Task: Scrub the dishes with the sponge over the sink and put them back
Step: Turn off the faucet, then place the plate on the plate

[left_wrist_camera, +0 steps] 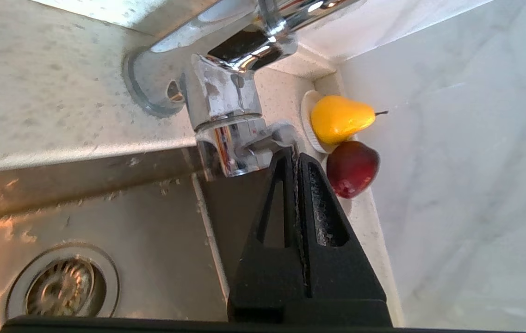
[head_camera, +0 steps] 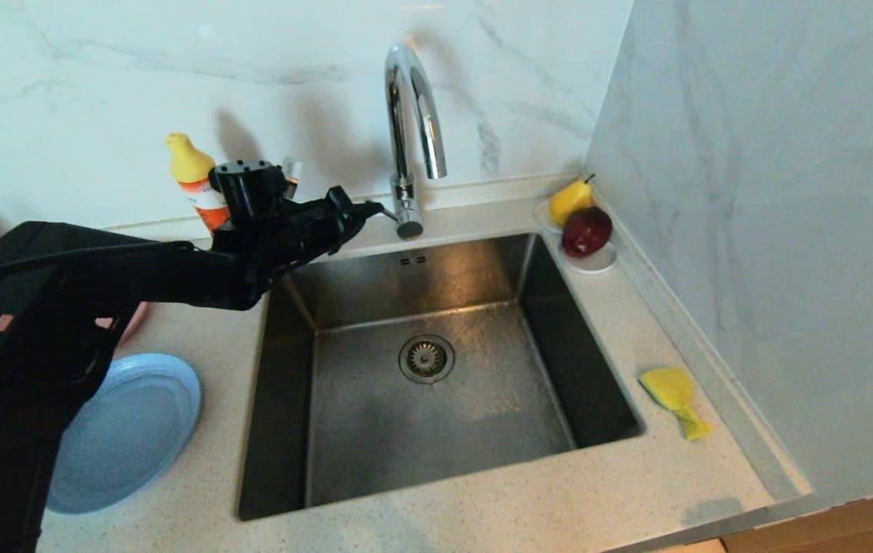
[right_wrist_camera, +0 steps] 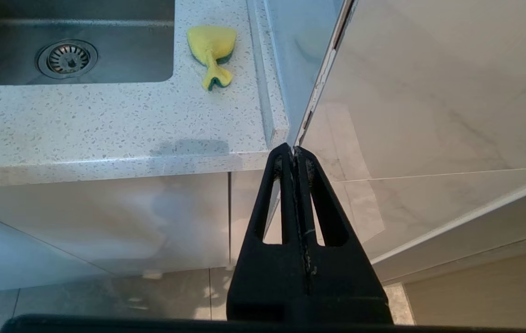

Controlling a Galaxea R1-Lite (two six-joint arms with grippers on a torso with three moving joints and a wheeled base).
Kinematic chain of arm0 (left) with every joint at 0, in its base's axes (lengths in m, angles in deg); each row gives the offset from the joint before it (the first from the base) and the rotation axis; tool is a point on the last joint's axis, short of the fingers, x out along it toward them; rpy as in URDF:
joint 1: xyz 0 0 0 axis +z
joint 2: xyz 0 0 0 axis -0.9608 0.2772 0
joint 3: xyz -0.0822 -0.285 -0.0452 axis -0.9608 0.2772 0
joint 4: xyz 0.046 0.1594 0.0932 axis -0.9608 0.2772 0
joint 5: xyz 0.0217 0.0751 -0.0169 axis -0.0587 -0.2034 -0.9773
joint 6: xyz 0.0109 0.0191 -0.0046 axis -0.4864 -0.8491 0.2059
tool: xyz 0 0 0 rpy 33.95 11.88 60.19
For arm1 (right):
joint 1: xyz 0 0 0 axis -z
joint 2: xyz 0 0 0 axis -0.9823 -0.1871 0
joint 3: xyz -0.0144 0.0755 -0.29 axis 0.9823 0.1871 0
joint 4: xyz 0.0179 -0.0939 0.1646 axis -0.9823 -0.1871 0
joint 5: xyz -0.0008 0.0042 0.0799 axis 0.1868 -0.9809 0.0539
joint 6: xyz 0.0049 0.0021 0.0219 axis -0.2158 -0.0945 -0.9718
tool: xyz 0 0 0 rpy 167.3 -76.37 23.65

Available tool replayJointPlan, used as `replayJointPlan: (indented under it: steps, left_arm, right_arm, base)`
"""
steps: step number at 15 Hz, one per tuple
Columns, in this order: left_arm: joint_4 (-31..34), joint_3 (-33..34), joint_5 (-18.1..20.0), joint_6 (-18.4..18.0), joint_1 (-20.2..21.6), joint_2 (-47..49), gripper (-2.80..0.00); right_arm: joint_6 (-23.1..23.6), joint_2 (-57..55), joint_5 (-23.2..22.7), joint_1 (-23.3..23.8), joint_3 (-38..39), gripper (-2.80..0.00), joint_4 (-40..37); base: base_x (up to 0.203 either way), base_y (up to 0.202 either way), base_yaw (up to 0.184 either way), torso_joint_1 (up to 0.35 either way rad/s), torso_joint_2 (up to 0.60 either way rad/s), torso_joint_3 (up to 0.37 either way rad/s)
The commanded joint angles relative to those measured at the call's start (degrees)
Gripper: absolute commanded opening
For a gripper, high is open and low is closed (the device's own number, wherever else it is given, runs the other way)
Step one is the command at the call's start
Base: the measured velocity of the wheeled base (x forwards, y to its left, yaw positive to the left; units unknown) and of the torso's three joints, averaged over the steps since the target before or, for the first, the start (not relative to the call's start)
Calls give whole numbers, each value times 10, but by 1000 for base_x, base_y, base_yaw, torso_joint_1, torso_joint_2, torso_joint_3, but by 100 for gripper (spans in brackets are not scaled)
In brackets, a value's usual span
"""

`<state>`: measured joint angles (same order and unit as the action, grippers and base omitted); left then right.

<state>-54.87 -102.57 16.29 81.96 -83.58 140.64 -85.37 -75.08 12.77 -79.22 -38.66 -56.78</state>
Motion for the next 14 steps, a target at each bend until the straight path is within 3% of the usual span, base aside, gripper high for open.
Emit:
replayJointPlan:
  steps: [1, 4, 7, 9, 12, 14]
  left_arm:
    - [-16, 68, 4, 2, -4, -86, -280]
    - [-26, 161, 2, -12, -12, -205, -280]
    - [5, 267, -12, -96, -15, -335, -280]
    - [69, 302, -57, -146, -16, -423, -280]
    - [229, 323, -136, -201, -16, -571, -280]
    - [300, 346, -202, -254, -16, -665, -280]
  right_arm:
    - [0, 0, 0, 0, 0, -280, 0]
    - [0, 0, 0, 0, 0, -280, 0]
    - [0, 0, 0, 0, 0, -280, 0]
    - [0, 0, 0, 0, 0, -280, 0]
    - [0, 0, 0, 0, 0, -280, 0]
    - [0, 0, 0, 0, 0, -280, 0]
  base:
    - [0, 0, 0, 0, 0, 0]
    - [0, 0, 0, 0, 0, 0]
    - [0, 0, 0, 0, 0, 0]
    - [0, 0, 0, 0, 0, 0]
    - [0, 0, 0, 0, 0, 0]
    - [0, 0, 0, 0, 0, 0]
